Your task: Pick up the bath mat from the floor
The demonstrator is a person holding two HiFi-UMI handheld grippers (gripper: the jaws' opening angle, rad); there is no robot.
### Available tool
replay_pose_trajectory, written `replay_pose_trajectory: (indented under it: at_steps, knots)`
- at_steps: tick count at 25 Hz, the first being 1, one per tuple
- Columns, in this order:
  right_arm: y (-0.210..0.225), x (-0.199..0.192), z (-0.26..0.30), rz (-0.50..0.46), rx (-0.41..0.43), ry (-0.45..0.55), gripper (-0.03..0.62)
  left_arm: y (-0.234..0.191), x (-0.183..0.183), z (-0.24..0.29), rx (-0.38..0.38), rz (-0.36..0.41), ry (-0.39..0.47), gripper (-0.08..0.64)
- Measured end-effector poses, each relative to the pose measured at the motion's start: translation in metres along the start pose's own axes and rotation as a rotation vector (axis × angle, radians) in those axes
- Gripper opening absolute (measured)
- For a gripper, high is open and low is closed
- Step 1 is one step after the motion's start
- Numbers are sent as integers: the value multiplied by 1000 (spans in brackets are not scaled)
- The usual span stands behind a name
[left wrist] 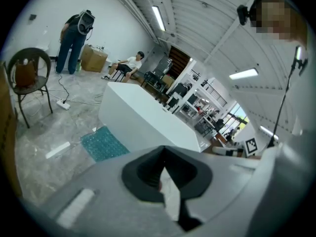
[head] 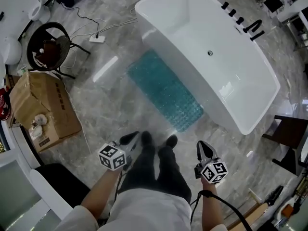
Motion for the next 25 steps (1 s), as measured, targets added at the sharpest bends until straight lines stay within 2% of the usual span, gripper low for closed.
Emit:
replay_pose_trajectory:
  at_steps: [4,14,25]
  knots:
    - [36,-12,17,-5,16,-48,7,-13,-15,33,17,-28,14,-2]
    - [130,-76,86,15,31,-120,55,-88,-74,133,138,13,-14,1]
    - [215,-166,175,27,39,-157,72,-185,-157,225,165,4,-46,31]
Point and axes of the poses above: the fingertips, and each gripper's own axes: z forward along the fingers, y to its right, x out of its top, the point moved 1 cm from there along -z, backward along the fingers, and after that the axes turned 2 degrees about z, right-handed, at the moved point
